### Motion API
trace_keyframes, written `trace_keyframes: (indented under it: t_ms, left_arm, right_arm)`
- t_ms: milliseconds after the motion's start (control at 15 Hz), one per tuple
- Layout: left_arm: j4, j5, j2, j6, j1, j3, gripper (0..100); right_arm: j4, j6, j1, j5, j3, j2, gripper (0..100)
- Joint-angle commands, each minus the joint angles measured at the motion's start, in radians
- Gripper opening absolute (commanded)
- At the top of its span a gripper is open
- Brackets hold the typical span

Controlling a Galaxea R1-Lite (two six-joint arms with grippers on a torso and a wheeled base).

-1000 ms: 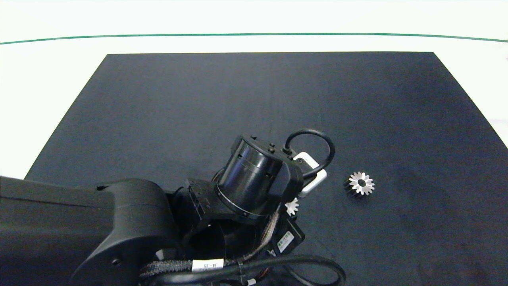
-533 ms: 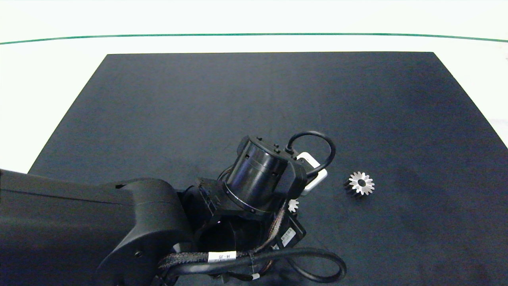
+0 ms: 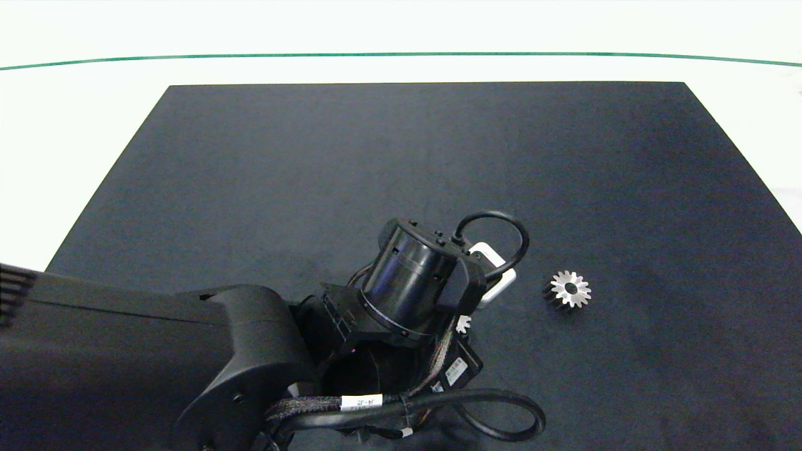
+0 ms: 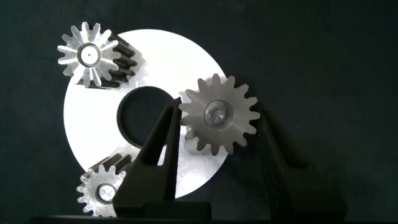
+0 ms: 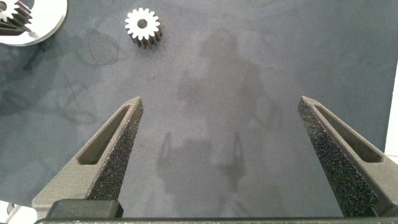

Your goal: Remove an incorrectly installed larger gear and replace it with the correct smaller gear

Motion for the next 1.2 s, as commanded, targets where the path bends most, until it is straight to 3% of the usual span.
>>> trace_keyframes:
  t_ms: [67,1200]
  left_arm:
    - [0.0,0.002,0.003,0.001,-0.001,0.004,19]
    - [-0.026,0.004,0.04,-0.001,0.002,0.008,19]
  right_arm:
    - [0.003,-0.001,0.0,-0.002,0.002,-0.002,100]
    - [0.003,0.001,0.0,0.0,0.013,-0.011,100]
